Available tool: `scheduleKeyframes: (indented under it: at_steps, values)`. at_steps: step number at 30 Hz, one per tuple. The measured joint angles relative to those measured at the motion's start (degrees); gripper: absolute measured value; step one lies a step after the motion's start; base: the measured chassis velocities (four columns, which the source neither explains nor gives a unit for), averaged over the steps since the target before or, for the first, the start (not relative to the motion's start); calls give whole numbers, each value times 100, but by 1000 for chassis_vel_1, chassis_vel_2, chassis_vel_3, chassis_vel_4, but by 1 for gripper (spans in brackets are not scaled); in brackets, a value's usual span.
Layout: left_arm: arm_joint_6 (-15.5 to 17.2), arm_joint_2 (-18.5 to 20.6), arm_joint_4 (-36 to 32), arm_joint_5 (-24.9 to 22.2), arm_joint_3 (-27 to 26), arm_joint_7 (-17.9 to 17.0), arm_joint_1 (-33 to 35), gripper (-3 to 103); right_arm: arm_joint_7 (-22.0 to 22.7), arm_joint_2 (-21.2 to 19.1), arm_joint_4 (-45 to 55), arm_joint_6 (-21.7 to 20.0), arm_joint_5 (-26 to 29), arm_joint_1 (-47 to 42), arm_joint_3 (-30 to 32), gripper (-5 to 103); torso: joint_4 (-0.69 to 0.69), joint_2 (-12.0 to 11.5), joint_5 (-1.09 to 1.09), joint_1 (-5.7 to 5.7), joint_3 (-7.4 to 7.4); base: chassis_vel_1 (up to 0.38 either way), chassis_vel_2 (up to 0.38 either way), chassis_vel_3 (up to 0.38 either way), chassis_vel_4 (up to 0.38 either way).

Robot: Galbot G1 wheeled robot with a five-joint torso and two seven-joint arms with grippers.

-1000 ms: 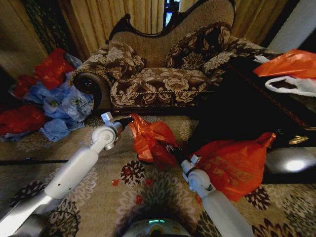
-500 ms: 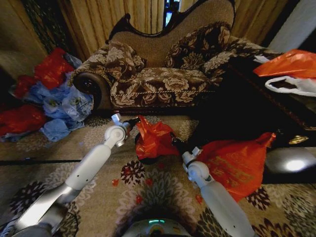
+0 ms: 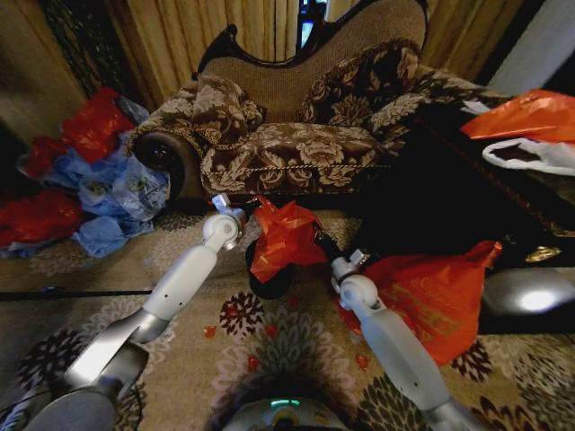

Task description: Place a garbage bag over the trash bin.

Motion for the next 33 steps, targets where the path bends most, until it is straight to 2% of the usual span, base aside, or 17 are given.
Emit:
scheduleKeyframes:
  at_steps: [2,7,9,10,13,15,17,23,29,33]
  values:
    - [-25,-41,126,50,26,72,-52,0,-22,8,-5,34,-6,-17,-20,0,0,0,0,0,0,0,0,0,0]
    - [-244,-16,461,186,84,563,-76,0,-109,19,165,182,-26,-321,-135,0,-2,0,0,0,0,0,0,0,0]
    - [-388,173,518,209,151,931,15,0,-163,50,332,245,-66,-561,-173,0,-1,0,0,0,-1,0,0,0,0]
    - [-388,173,518,209,151,931,15,0,-163,50,332,245,-66,-561,-173,0,-1,0,0,0,-1,0,0,0,0]
    - [-490,571,261,81,168,1375,414,0,-285,40,525,299,-161,-966,-159,0,1,0,0,-1,-1,0,0,0,0]
    - [-497,592,240,74,165,1398,444,0,-294,36,534,303,-169,-990,-157,0,1,0,-1,-1,-1,0,0,0,0]
    - [-591,797,-36,31,71,1591,878,0,-389,-10,638,345,-269,-1284,-120,0,1,0,-1,-2,-1,0,0,0,0]
    - [-610,999,-520,22,-213,1567,1558,0,-445,-21,842,374,-400,-1702,-58,0,-1,0,1,-2,-2,0,0,0,0]
    - [-601,1325,-1255,17,-703,1373,2523,0,-447,16,1119,375,-522,-2033,-180,0,0,0,0,-2,-2,0,0,0,0]
    - [-615,1487,-1496,23,-898,1333,2856,0,-448,65,1130,376,-598,-2119,-247,0,0,0,-1,-2,-2,0,0,0,0]
